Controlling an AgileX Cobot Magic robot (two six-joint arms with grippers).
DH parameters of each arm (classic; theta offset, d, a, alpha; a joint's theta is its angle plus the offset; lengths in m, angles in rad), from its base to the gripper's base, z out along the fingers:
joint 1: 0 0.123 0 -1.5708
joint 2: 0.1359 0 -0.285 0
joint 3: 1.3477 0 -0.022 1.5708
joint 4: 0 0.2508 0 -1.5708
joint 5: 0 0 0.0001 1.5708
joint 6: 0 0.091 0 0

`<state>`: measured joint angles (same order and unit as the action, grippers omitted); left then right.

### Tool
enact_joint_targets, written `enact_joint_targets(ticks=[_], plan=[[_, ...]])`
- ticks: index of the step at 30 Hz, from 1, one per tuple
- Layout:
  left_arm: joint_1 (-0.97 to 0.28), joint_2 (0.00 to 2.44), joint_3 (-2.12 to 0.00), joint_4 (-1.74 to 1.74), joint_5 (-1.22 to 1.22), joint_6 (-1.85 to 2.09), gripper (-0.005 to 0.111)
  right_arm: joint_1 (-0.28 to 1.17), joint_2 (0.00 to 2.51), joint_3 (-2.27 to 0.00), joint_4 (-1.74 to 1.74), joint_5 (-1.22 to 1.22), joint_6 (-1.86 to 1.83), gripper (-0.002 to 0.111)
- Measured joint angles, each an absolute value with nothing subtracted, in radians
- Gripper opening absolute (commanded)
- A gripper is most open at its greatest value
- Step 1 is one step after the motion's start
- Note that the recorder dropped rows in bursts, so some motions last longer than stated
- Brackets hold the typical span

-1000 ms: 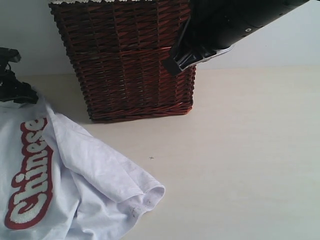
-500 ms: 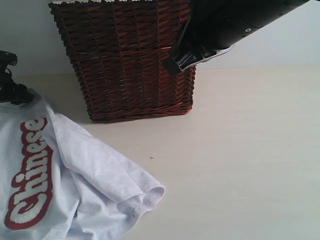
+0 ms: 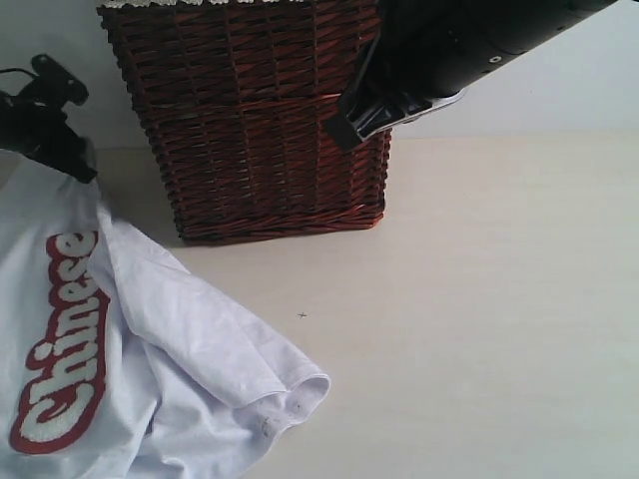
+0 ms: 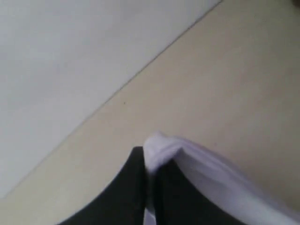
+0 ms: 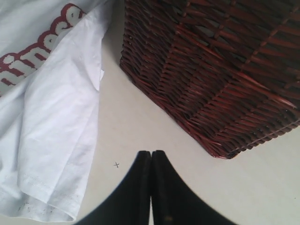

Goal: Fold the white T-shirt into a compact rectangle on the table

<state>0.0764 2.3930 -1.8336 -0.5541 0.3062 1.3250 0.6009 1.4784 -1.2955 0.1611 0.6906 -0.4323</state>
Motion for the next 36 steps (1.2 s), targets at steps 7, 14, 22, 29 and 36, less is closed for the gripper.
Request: enact_joint_targets(ticks=[7, 14, 22, 29, 36], plan=[[0.037, 2.420, -1.834, -0.548, 0.265, 1.428, 0.057, 0.601, 1.478, -1.296, 0.161, 0.694, -0.432, 0.000], [0.037, 2.425, -1.834, -0.543, 0.055, 1.251, 0.053, 0.601, 1.480, -1.296, 0.161, 0.694, -0.432, 0.000], [0.054, 2.410, -1.834, -0.528, 0.281, 1.083, 0.000, 0.601, 1.480, -1.296, 0.161, 0.696, -0.432, 0.000], [0.164, 2.372, -1.834, -0.485, 0.550, 0.993, 0.000, 0.601, 1.480, -1.296, 0.161, 0.696, -0.432, 0.000], [0.220, 2.405, -1.834, -0.551, 0.663, 1.115, 0.000, 0.601, 1.480, -1.296, 0.161, 0.702, -0.432, 0.000]])
